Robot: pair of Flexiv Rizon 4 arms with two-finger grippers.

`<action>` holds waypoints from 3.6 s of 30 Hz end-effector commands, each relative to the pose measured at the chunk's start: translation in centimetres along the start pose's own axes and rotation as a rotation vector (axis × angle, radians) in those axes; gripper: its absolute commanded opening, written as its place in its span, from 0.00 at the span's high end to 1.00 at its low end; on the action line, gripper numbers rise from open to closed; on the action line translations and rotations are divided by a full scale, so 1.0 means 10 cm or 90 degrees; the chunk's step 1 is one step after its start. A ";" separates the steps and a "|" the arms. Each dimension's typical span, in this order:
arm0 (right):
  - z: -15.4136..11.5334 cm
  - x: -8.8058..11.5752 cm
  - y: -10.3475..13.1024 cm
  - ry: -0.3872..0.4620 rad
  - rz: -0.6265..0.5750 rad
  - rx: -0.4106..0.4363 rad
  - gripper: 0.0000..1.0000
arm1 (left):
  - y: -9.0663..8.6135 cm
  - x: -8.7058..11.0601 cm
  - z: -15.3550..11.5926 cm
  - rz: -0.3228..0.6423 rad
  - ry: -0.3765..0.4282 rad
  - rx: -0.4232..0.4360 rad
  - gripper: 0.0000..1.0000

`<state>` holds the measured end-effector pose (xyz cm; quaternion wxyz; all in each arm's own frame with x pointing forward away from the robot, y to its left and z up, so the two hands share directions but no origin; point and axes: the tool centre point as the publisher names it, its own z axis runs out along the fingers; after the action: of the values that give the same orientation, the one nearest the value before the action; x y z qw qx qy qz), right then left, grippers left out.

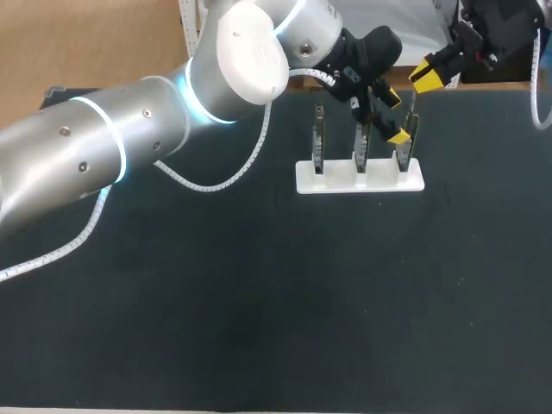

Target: Pick up the optical module with the left hand, and insert it into the network port with the right hand.

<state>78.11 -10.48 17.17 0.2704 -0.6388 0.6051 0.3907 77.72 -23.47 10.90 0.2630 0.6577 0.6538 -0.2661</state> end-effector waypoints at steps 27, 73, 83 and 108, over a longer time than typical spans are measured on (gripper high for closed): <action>0.08 0.17 -0.02 -0.005 0.027 0.003 1.00 | 0.02 -0.01 0.00 0.001 0.002 0.003 0.00; 0.03 0.10 -0.03 -0.052 0.029 -0.013 1.00 | 0.02 -0.01 0.00 0.001 0.002 0.003 0.00; 0.03 0.14 -0.04 -0.047 0.033 -0.019 1.00 | 0.02 -0.01 0.00 0.001 0.002 0.003 0.00; 0.13 0.25 -0.07 -0.049 0.048 -0.024 1.00 | 0.02 -0.01 0.00 0.001 0.002 0.003 0.00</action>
<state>78.24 -10.71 14.62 0.2680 -0.6047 0.6123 0.4332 77.72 -23.47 10.90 0.2630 0.6577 0.6538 -0.2661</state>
